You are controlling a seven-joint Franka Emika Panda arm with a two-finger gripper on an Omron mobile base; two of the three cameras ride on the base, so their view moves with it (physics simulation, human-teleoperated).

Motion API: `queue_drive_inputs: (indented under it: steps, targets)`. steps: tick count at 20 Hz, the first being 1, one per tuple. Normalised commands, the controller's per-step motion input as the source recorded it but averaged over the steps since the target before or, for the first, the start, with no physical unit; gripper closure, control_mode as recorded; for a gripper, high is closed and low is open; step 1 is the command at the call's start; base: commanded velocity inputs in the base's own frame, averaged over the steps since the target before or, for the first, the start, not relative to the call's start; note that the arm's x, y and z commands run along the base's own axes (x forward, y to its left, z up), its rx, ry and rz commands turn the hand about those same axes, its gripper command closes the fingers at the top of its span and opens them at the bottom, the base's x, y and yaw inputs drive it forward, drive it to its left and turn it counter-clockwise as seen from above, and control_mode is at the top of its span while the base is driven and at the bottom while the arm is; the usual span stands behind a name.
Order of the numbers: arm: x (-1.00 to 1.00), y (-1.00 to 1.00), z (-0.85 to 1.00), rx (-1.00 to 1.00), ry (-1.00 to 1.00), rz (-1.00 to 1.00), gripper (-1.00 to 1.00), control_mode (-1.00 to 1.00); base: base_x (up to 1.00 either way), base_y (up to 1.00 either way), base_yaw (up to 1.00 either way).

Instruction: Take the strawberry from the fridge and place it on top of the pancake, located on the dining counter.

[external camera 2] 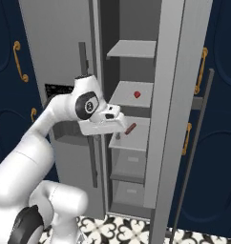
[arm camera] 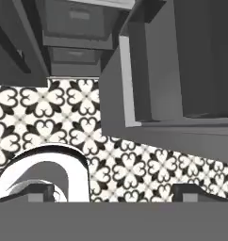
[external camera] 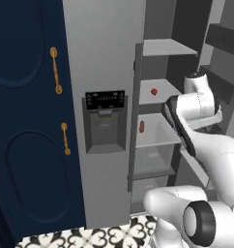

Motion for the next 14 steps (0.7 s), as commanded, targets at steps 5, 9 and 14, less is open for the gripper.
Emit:
queue_drive_inputs:
  steps: [5, 9, 14]
  targets:
    - [0.49, 0.31, -0.30, 0.82, -0.43, -0.21, -1.00, -1.00, 0.00, 0.00, 0.00]
    - [0.00, 0.64, 0.19, -0.15, -0.55, 0.00, -1.00, -1.00, 0.00, 0.00, 0.00]
    - [0.20, 0.91, 0.53, -0.39, -0.58, -0.03, -1.00, -1.00, 0.00, 0.00, 0.00]
